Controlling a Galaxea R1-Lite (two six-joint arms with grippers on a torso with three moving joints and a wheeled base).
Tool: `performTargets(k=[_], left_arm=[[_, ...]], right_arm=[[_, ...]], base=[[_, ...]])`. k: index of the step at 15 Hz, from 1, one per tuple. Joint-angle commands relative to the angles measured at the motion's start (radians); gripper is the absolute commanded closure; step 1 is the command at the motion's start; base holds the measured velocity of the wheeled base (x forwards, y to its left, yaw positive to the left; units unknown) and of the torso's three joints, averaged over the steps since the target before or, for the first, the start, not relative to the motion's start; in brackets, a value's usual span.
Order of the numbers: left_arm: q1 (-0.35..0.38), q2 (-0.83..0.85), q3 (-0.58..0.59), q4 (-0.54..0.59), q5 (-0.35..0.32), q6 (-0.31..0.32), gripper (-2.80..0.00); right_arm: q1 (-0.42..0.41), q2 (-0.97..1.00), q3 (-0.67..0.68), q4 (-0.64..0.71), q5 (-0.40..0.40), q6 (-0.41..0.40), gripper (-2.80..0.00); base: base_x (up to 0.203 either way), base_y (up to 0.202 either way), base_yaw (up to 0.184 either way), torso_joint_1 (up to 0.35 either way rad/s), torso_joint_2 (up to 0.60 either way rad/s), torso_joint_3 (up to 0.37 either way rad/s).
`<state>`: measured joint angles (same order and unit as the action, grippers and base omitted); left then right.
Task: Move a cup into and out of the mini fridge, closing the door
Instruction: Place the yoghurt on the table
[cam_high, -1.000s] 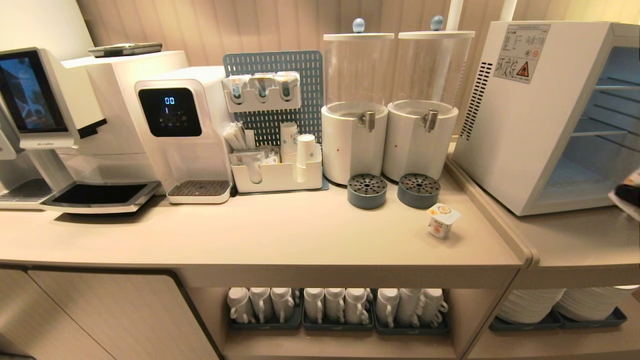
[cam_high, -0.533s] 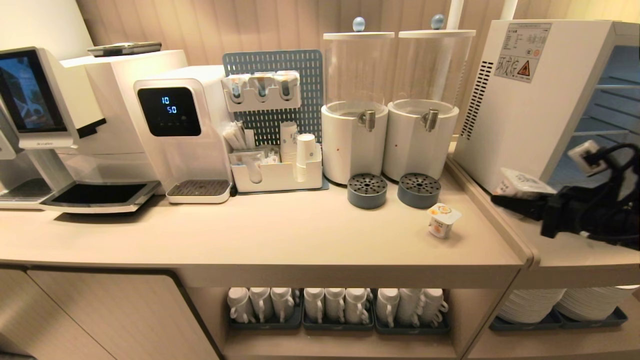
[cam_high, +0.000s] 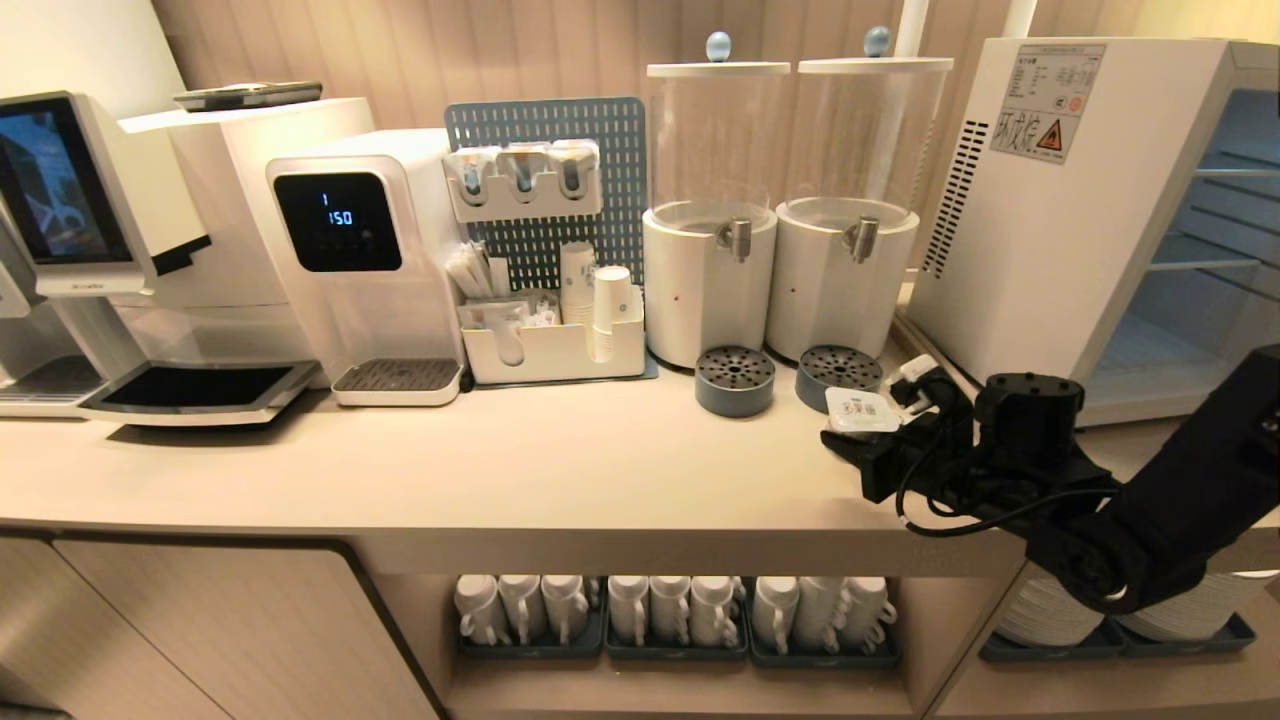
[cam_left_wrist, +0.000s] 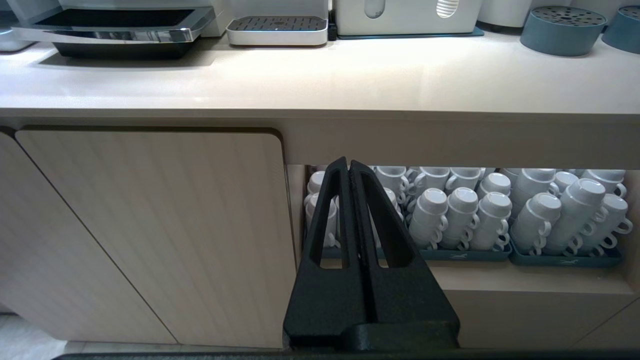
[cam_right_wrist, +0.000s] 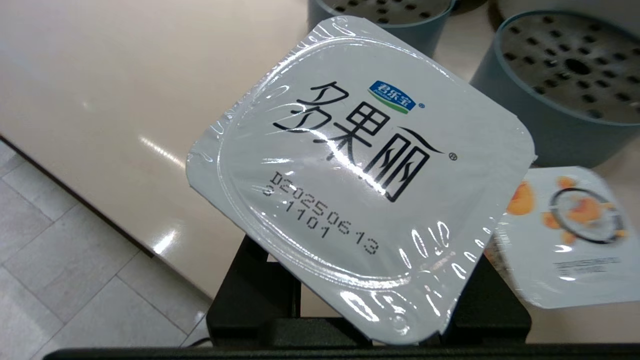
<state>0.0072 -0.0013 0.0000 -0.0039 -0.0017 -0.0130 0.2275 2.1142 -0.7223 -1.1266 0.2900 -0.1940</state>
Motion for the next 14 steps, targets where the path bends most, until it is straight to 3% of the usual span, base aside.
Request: performTargets(k=[1,7,14], left_arm=[[0.000,0.000,0.002,-0.001,0.000,-0.001,0.00],[0.000,0.000,0.002,-0.001,0.000,-0.001,0.00],[0.000,0.000,0.002,-0.001,0.000,-0.001,0.00]], right_arm=[[0.036,0.060,0.004,-0.008,-0.004,-0.004,0.00],[0.076,0.181,-0.141,0.082,-0.059,-0.019,0.00],[0.107,0.244,-0.323,0.256,-0.067,-0.030,0.00]], base=[[0.000,0.000,0.000,0.000,0.00,0.000],[0.000,0.000,0.000,0.000,0.00,0.000],[0.000,0.000,0.000,0.000,0.00,0.000]])
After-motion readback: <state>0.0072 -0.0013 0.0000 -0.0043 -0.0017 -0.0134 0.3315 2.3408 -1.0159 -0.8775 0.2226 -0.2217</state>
